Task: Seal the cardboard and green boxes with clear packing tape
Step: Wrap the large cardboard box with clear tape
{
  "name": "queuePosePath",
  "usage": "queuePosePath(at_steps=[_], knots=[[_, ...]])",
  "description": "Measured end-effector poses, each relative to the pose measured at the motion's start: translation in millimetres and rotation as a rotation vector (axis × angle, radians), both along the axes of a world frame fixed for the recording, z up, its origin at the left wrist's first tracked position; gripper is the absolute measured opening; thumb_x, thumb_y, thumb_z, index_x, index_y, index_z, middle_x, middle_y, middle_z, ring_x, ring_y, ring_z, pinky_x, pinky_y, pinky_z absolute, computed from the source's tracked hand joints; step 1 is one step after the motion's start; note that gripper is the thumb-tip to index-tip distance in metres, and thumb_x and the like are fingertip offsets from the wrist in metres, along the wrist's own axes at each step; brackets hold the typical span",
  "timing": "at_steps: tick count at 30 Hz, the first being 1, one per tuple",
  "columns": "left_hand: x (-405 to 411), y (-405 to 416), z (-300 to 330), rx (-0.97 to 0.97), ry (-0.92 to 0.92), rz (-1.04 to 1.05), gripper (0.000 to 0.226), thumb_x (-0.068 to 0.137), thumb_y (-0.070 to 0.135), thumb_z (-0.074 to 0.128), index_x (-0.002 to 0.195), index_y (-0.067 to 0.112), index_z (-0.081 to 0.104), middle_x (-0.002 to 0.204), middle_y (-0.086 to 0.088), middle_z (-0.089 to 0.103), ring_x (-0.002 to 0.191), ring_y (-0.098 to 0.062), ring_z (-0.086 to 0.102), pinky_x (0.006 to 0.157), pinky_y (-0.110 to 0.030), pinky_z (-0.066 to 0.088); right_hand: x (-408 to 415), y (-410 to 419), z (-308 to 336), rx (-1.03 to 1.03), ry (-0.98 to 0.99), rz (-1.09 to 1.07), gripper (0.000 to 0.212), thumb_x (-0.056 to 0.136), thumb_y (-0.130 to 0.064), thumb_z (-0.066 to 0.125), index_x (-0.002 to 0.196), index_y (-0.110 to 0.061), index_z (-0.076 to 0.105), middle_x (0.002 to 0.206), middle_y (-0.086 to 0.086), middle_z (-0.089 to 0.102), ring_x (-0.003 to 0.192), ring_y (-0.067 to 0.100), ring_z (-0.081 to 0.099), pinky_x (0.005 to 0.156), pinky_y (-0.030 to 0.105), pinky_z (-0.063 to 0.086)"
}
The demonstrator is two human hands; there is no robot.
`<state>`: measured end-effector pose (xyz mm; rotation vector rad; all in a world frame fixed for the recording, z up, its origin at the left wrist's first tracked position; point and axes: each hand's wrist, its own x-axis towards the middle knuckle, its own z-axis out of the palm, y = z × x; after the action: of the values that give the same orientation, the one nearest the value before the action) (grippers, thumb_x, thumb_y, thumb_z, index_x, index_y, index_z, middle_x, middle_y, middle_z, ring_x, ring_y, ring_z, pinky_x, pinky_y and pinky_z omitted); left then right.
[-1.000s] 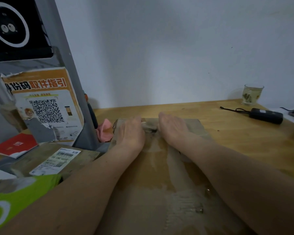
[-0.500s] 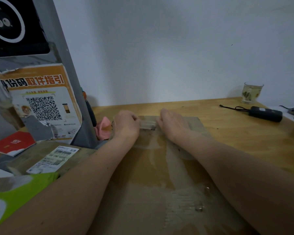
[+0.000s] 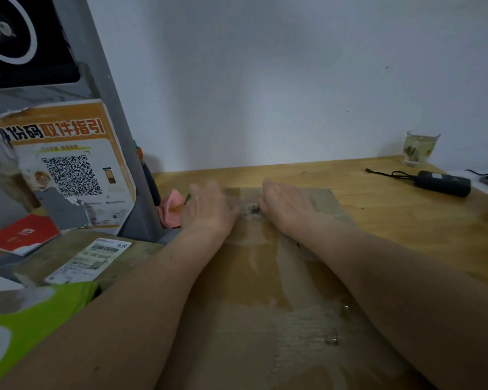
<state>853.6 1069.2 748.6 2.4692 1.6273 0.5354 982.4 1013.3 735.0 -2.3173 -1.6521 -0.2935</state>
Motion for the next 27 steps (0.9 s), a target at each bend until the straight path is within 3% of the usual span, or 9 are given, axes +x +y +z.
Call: queuePosePath(at_steps=[5,8,10,12,15,20,23,25,27], knots=[[-21,8,0,0.018,-0.044,0.155,0.04,0.093,0.024,0.056,0.127,0.007,0.045,0.13,-0.015,0.044,0.116,-0.032,0.046,0.093,-0.042,0.043,-1,-2,3,-0.009,0.033,0.021,0.007,0.1,-0.01,0.035,0.094,-0.013,0.037,0.106,0.015,0.062,0.095,0.033,0.057,0.067,0.034,0.032],[-20,-5,9,0.275,-0.062,-0.062,0.04,0.09,0.008,0.058,0.128,0.01,0.047,0.128,-0.01,0.044,0.118,-0.026,0.042,0.097,-0.038,0.04,-1,-3,6,-0.003,0.053,0.012,0.007,0.1,-0.01,0.036,0.095,-0.012,0.04,0.109,0.017,0.062,0.098,0.033,0.057,0.068,0.034,0.032],[-16,-20,11,0.164,-0.047,-0.344,0.04,0.096,0.019,0.053,0.135,0.014,0.045,0.135,-0.005,0.045,0.126,-0.024,0.043,0.104,-0.037,0.038,-3,-4,7,-0.006,0.047,-0.004,0.01,0.099,-0.011,0.038,0.104,-0.01,0.046,0.116,0.019,0.061,0.107,0.036,0.057,0.072,0.036,0.034],[-12,-32,5,-0.121,0.204,-0.503,0.059,0.101,0.047,0.039,0.149,0.015,0.03,0.155,-0.007,0.031,0.142,-0.027,0.029,0.117,-0.039,0.026,-4,-6,5,0.003,0.019,-0.014,0.017,0.099,-0.015,0.041,0.111,-0.006,0.048,0.118,0.018,0.062,0.11,0.035,0.058,0.076,0.036,0.038],[-8,-37,-5,-0.224,0.461,-0.438,0.088,0.095,0.07,0.017,0.155,0.011,-0.008,0.163,-0.007,-0.015,0.15,-0.021,-0.012,0.122,-0.037,-0.002,-6,-7,2,0.02,0.043,-0.059,0.025,0.098,-0.026,0.045,0.113,-0.006,0.048,0.113,0.015,0.063,0.105,0.033,0.059,0.073,0.034,0.037],[-9,-41,-7,-0.228,0.438,-0.256,0.11,0.083,0.085,0.013,0.153,0.003,-0.01,0.161,-0.016,-0.018,0.15,-0.029,-0.015,0.121,-0.042,-0.003,7,-26,21,-0.033,0.155,-0.235,0.039,0.094,-0.019,0.053,0.125,-0.004,0.036,0.116,0.012,0.055,0.097,0.03,0.054,0.071,0.033,0.035],[-11,-41,-8,-0.157,0.424,-0.292,0.105,0.085,0.082,0.013,0.155,0.006,-0.008,0.162,-0.012,-0.015,0.15,-0.027,-0.013,0.121,-0.04,-0.002,2,-39,27,0.038,0.026,0.013,0.033,0.095,-0.01,0.049,0.127,-0.006,0.043,0.13,0.012,0.048,0.109,0.025,0.046,0.083,0.03,0.037],[-11,-37,-10,-0.12,0.394,-0.418,0.086,0.094,0.07,0.016,0.156,0.015,-0.008,0.163,-0.005,-0.015,0.15,-0.02,-0.012,0.123,-0.038,-0.002,-15,-45,22,-0.078,0.14,0.269,0.039,0.102,-0.021,0.039,0.139,-0.008,0.042,0.144,0.011,0.044,0.131,0.025,0.04,0.105,0.033,0.032],[-10,-28,-15,-0.146,0.439,-0.497,0.074,0.099,0.057,0.015,0.155,0.019,-0.014,0.163,-0.005,-0.018,0.15,-0.02,-0.015,0.123,-0.04,-0.002,-28,-48,11,-0.27,0.263,0.341,0.049,0.106,-0.032,0.025,0.149,-0.009,0.029,0.154,0.011,0.032,0.143,0.023,0.027,0.116,0.033,0.018]])
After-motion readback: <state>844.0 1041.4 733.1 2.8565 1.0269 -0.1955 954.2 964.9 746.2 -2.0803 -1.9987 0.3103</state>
